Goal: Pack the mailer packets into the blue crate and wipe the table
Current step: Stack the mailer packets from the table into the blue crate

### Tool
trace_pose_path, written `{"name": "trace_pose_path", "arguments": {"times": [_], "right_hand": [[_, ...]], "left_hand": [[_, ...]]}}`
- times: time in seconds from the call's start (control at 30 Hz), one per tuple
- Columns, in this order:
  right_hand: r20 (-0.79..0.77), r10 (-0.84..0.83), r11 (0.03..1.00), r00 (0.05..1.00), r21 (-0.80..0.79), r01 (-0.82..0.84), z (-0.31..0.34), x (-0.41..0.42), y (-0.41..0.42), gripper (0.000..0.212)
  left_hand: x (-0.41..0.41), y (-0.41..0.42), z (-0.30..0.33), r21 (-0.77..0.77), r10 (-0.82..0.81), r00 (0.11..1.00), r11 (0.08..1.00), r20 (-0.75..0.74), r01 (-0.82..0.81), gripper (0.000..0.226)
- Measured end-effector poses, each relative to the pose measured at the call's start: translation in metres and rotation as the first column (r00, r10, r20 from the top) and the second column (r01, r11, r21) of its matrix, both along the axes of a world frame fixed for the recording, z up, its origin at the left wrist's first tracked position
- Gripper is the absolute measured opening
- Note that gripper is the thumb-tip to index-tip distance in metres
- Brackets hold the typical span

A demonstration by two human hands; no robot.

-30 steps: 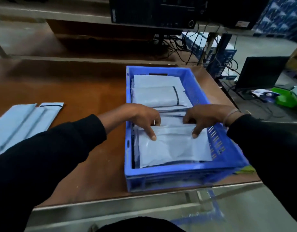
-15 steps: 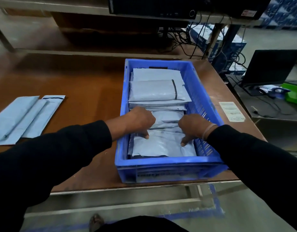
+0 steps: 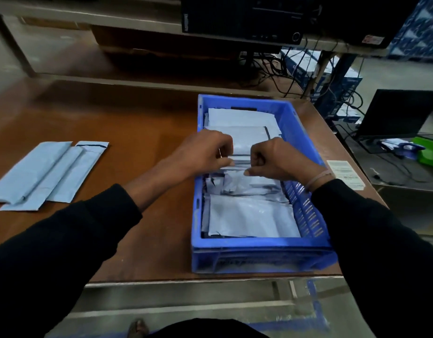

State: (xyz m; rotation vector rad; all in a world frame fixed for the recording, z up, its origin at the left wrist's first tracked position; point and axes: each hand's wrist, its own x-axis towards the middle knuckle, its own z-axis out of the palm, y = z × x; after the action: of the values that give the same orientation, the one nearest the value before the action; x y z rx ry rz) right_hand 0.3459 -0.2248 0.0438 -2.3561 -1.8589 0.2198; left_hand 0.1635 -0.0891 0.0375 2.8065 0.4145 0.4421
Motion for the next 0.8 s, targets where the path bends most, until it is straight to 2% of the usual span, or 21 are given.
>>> {"name": "trace_pose_path", "arguments": {"times": [0.07,0.13,0.23,0.37,0.5,0.63,0.7,0.8], "right_hand": [[-0.149,0.005,0.997,0.989,0.082,0.007,0.007,-0.014,0.012,0.031],[-0.272,0.016,0.986,0.962,0.161,0.029,0.016,-0.031,0.026,0.028],[-0.399,0.038,0.971,0.916,0.231,0.061,0.029,-0.060,0.053,0.027],[-0.523,0.097,0.973,0.847,0.228,0.029,0.032,-0.109,0.104,0.026],[-0.536,0.104,0.994,0.838,0.092,-0.064,0.014,-0.160,0.168,0.022],[-0.601,-0.071,0.985,0.796,-0.167,-0.038,-0.019,-0.203,0.225,0.025],[-0.662,-0.167,0.972,0.731,-0.237,0.008,-0.040,-0.226,0.250,0.026],[-0.784,-0.300,0.950,0.543,-0.294,0.102,-0.079,-0.259,0.282,0.021]], "left_hand": [[-0.019,0.019,-0.001,-0.158,0.064,0.984,0.987,0.165,-0.037,0.014],[-0.041,0.041,-0.003,-0.298,0.149,0.957,0.952,0.249,-0.071,0.012],[-0.079,0.069,-0.006,-0.435,0.254,0.933,0.892,0.254,-0.125,0.013],[-0.139,0.105,-0.023,-0.544,0.354,0.920,0.812,0.169,-0.213,0.013],[-0.194,0.145,-0.049,-0.569,0.462,0.884,0.747,0.073,-0.344,0.012],[-0.244,0.182,-0.069,-0.554,0.576,0.817,0.691,0.032,-0.465,0.019],[-0.269,0.200,-0.079,-0.545,0.630,0.777,0.654,0.007,-0.525,0.022],[-0.303,0.221,-0.092,-0.533,0.687,0.726,0.615,0.001,-0.581,0.021]]}}
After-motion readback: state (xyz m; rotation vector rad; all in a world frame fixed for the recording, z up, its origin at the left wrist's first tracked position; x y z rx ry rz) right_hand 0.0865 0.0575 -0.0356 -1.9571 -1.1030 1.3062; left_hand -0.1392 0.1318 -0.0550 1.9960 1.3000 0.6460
